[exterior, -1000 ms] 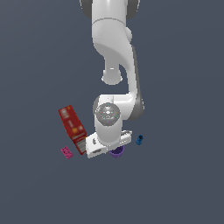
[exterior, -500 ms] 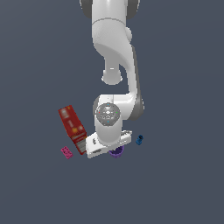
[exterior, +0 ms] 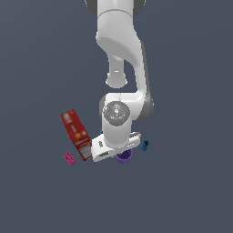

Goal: Pick up a designated object from a clutter of objects.

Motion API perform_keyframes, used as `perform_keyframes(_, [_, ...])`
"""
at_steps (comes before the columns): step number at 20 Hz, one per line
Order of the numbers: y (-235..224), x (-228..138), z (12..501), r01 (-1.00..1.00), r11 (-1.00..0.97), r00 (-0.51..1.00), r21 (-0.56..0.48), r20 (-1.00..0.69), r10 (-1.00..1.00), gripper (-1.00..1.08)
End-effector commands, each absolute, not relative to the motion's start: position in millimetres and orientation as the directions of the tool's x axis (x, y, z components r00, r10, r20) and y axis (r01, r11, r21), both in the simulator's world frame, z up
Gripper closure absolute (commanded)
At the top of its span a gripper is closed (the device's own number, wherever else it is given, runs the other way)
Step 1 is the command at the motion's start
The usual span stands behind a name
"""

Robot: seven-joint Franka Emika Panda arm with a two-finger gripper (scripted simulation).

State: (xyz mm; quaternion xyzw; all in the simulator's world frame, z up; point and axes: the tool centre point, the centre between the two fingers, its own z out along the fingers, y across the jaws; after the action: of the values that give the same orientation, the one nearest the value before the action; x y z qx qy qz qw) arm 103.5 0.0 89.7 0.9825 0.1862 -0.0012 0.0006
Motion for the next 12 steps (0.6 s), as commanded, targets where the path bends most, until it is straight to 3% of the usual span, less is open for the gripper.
perform_keyframes(1, [8, 103, 105, 0.367, -0.930, 0.930, 0.002, 0.000, 0.367, 1.08])
perform_keyframes(12, [65, 91, 213, 0.367, -0.930, 0.930, 0.003, 0.000, 0.367, 1.08])
